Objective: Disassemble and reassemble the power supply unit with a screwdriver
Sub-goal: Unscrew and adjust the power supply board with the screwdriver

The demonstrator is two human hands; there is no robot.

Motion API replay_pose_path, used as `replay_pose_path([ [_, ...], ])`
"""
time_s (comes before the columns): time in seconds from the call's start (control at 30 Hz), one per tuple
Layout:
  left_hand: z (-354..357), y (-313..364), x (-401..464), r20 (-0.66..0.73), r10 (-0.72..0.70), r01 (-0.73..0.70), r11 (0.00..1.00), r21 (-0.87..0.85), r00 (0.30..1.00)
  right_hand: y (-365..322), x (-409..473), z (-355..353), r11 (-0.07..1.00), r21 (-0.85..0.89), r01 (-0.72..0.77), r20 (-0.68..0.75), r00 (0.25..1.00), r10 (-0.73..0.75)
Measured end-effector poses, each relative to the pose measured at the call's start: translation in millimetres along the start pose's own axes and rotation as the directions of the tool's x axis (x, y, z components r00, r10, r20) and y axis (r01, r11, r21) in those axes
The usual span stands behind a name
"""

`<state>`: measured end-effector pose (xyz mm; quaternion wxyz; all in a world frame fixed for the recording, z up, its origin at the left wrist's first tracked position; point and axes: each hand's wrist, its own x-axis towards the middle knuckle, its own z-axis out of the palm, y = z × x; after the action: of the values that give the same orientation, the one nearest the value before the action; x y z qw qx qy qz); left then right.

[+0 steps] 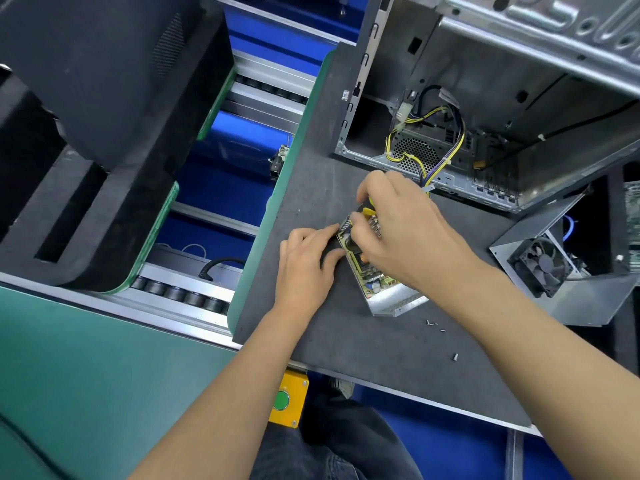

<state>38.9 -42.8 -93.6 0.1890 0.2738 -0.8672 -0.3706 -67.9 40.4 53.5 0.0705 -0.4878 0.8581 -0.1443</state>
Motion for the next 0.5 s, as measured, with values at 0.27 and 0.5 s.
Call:
replay_pose_path([
  [0.27, 8, 8, 7, -0.103, -0.140, 0.135, 0.989, -0.056, 0.985, -12, 22, -13, 0.862, -0.446, 0.241, 0.267, 0.955, -0.128],
  [0.5, 9, 7, 8, -0.132, -0.163, 0.152, 0.984, -0.091, 0.978, -19, 30, -18, 0.872, -0.405, 0.274, 0.381, 0.918, -0.112],
])
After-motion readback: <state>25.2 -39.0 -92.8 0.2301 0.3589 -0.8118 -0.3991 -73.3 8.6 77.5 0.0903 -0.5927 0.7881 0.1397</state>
